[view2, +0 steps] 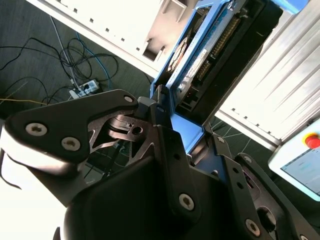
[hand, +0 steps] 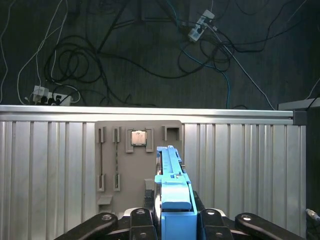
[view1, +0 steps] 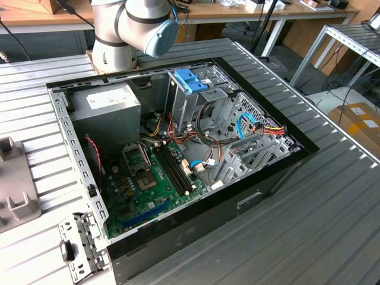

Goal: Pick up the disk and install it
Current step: 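Pick up the disk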

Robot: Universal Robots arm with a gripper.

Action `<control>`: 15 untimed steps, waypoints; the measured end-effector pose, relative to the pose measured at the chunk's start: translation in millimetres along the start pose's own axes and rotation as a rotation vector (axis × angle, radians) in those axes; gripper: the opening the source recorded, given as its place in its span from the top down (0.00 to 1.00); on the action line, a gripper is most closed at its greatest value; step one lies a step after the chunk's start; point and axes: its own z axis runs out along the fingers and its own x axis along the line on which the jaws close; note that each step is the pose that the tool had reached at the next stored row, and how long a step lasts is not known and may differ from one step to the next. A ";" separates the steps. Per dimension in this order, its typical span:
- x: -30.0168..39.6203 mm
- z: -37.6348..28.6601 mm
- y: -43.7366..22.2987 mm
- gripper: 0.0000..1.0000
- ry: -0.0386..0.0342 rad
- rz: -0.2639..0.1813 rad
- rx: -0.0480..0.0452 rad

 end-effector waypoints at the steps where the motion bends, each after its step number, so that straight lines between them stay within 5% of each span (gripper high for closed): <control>1: 0.0 0.0 -0.4 0.63 0.0000 0.000 0.0000; 15: 0.1 -0.3 -6.8 0.63 0.0000 0.000 0.0000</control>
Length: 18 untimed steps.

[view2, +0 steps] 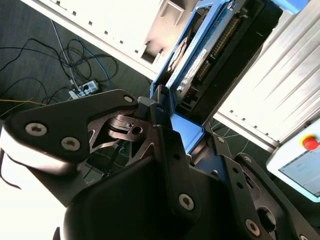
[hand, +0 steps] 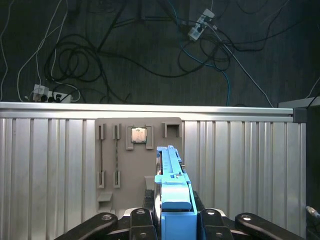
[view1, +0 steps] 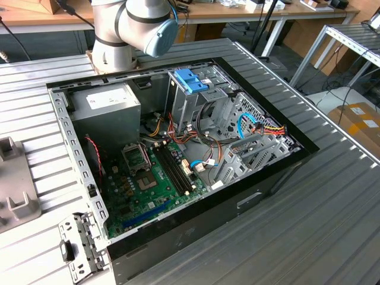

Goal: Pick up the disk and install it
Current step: 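Pick up the disk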

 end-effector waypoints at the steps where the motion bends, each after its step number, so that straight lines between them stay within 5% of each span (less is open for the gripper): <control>1: 0.0 0.0 -0.5 0.63 0.0000 0.000 0.0000; 8: 0.1 -0.3 -6.0 0.63 0.0000 0.000 0.0000; 11: 0.2 -1.1 -24.8 0.63 0.0000 0.000 0.0001; 18: 0.2 -1.3 -28.8 0.63 0.0000 0.000 0.0000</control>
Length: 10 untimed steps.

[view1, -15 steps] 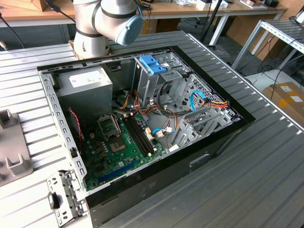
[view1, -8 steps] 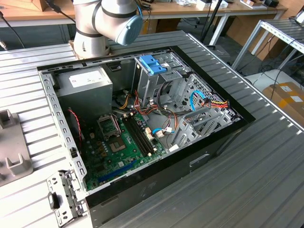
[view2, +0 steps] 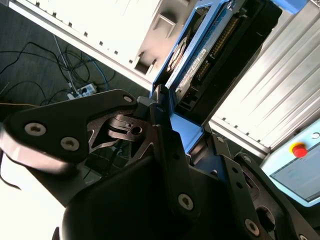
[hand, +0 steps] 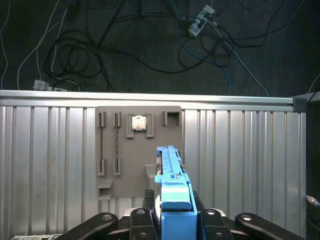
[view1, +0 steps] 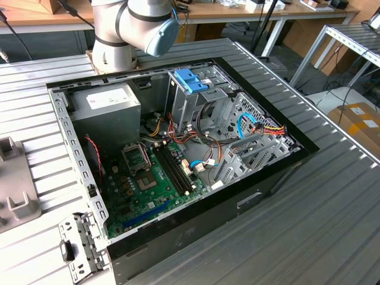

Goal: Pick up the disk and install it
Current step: 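Pick up the disk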

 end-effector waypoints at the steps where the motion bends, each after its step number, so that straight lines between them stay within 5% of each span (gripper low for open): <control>1: 0.0 0.0 -0.7 0.63 0.0000 0.000 0.0001; 10: 0.0 -0.2 -6.4 0.63 0.0000 0.000 0.0001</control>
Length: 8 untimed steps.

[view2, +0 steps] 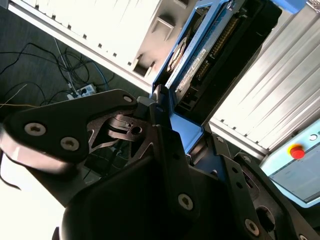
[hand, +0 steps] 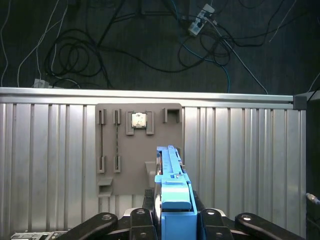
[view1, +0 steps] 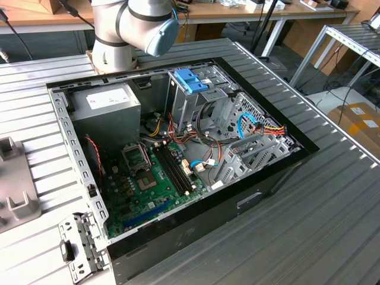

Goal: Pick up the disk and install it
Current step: 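Pick up the disk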

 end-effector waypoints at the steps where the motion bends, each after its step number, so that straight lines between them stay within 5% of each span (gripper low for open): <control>1: 0.0 -0.1 -0.5 0.63 0.0000 0.000 -0.0001; 8: 0.0 -0.2 -4.9 0.63 0.0000 0.000 -0.0001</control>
